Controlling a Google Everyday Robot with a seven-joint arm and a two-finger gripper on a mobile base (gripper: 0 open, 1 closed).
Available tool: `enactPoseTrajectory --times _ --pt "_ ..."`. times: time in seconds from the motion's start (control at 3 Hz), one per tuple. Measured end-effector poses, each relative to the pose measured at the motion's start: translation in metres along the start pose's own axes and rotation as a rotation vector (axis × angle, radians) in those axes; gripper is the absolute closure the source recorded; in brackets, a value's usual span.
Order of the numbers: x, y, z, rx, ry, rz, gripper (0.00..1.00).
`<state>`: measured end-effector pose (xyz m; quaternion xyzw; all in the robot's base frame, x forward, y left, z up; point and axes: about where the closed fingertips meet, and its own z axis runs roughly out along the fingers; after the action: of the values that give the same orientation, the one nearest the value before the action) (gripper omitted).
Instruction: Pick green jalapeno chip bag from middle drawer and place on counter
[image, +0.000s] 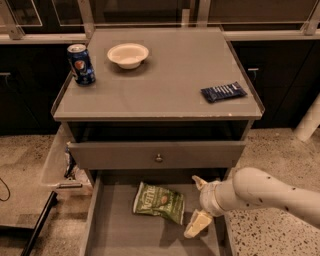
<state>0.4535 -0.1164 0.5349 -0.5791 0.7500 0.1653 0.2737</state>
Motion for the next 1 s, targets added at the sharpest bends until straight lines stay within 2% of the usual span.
enactPoseTrajectory --times 0.33,0.67,1.0 --pt "0.013 -0.002 0.042 0.018 -0.073 -0.002 0.00" --pt "0.013 -0.002 0.042 0.018 -0.073 -0.002 0.00" --pt "0.018 -0.006 0.056 0.055 -0.088 0.012 0.00"
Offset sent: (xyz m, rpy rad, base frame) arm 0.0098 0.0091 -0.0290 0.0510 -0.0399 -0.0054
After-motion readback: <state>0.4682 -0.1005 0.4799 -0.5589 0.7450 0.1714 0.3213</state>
